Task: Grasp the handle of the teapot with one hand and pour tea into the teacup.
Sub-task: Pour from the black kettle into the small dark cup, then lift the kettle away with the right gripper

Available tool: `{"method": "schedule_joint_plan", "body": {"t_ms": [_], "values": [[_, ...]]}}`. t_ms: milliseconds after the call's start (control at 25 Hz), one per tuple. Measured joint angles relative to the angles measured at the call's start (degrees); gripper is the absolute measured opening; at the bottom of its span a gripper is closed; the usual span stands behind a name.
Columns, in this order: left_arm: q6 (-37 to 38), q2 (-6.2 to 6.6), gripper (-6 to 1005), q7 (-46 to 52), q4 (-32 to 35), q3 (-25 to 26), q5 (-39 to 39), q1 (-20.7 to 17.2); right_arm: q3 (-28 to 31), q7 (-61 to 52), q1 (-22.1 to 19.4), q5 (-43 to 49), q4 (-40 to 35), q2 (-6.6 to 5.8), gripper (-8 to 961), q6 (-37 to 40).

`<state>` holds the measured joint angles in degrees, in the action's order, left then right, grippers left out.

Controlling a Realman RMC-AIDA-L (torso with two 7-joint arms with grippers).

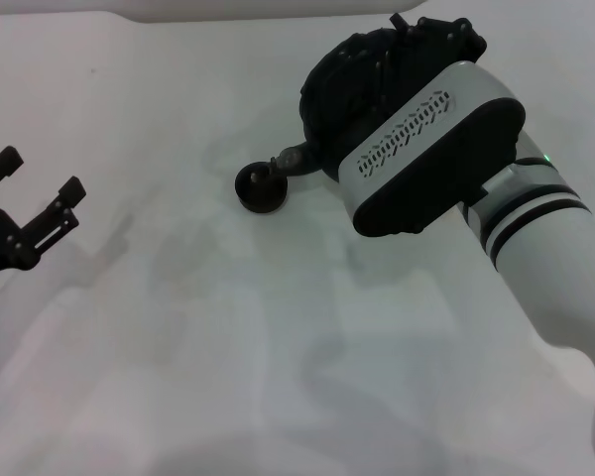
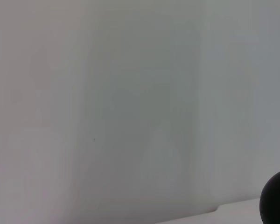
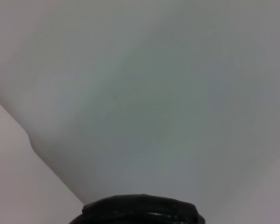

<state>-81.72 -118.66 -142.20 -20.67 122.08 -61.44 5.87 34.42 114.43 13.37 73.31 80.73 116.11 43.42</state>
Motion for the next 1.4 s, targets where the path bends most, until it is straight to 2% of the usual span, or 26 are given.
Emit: {"method": "schedule_joint_plan", "body": {"t_ms": [880,1400], "values": [[-0.1,-0.18,844,-0.3,0.1,0.0,-1.3,-0.4,-0.9,0.0,1.6,0.0,-1.5,0.09,105,0.0],[-0.2,-0.25,843,-0.3,0.2,-0.2,-1.4,-0.4,-0.7,0.0,3.0,0.1,-3.9,0.08,106,3.3]]}}
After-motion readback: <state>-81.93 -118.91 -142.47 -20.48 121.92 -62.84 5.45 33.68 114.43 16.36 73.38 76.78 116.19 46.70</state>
